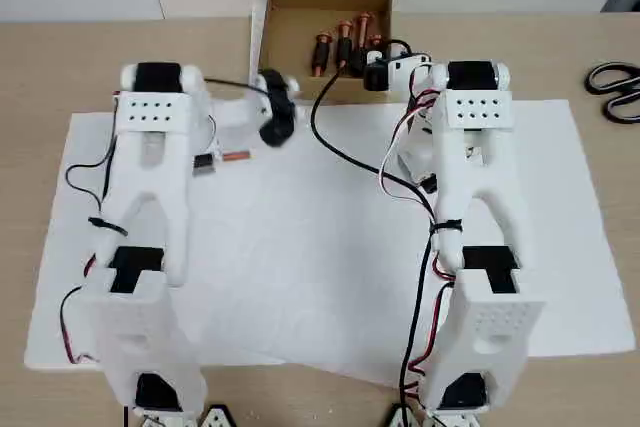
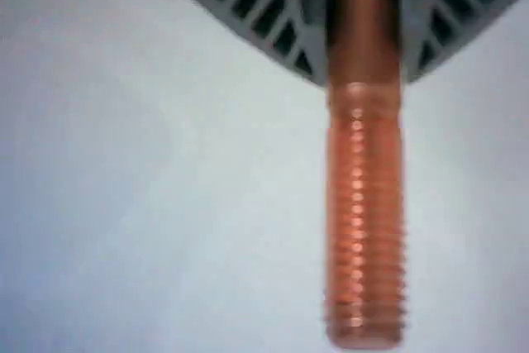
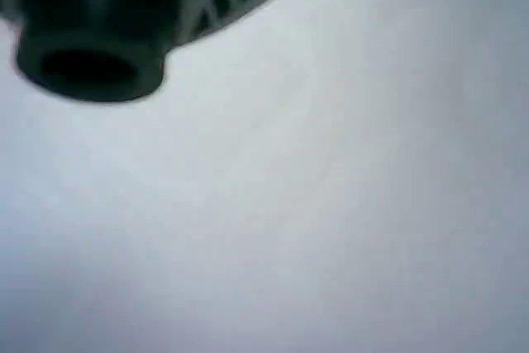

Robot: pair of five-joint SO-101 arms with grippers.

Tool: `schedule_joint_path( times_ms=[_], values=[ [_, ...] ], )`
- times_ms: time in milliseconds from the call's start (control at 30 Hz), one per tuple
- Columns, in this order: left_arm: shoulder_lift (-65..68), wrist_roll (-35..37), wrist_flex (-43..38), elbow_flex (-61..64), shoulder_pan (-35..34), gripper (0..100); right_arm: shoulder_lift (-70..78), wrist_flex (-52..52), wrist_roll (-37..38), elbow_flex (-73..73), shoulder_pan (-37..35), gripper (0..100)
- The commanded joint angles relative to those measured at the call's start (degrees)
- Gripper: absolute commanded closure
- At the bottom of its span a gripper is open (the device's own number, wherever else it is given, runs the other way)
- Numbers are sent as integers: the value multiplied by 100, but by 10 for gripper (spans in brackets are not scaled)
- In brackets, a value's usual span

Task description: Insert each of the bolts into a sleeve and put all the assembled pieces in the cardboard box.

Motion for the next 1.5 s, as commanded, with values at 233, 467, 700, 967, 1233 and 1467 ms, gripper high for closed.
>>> schedule_joint_path(
  times_ms=[233,467,700,967,1233,1467],
  values=[
    [730,-844,-149,-277,316,956,-66,92,-44,-316,57,995],
    [1143,-545,-123,-892,281,904,-66,92,-62,-316,22,995],
    [1125,651,-141,-1587,281,903,-66,92,-62,-316,48,995],
    [1152,5837,255,-2976,273,903,-66,84,-62,-316,48,995],
    [905,9222,255,-3108,132,906,-66,75,-53,-316,48,995],
    [853,12686,264,-2290,97,903,-66,92,-53,-316,48,995]
  ],
)
